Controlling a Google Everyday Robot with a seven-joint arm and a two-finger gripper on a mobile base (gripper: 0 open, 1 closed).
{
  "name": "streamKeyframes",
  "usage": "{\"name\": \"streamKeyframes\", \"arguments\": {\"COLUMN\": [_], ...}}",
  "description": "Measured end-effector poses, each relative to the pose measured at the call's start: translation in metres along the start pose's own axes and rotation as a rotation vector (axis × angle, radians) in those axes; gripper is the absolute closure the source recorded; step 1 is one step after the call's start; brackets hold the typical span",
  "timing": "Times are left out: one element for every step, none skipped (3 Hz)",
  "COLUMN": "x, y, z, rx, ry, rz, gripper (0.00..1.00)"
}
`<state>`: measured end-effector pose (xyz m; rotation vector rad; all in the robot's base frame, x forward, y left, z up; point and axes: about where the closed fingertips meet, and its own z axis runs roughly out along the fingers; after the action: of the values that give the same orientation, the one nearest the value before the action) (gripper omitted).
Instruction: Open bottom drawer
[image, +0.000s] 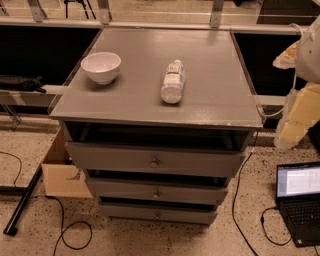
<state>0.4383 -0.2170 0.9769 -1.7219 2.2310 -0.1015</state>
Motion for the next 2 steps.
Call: {"name": "streamKeyframes", "arguments": {"x": [0.003, 0.013], "y": [-0.001, 0.001], "z": [0.0, 0.004], "rx": [0.003, -0.003], "ry": [0.001, 0.009], "rz": [0.007, 0.03], "gripper": [0.0, 0.0]}}
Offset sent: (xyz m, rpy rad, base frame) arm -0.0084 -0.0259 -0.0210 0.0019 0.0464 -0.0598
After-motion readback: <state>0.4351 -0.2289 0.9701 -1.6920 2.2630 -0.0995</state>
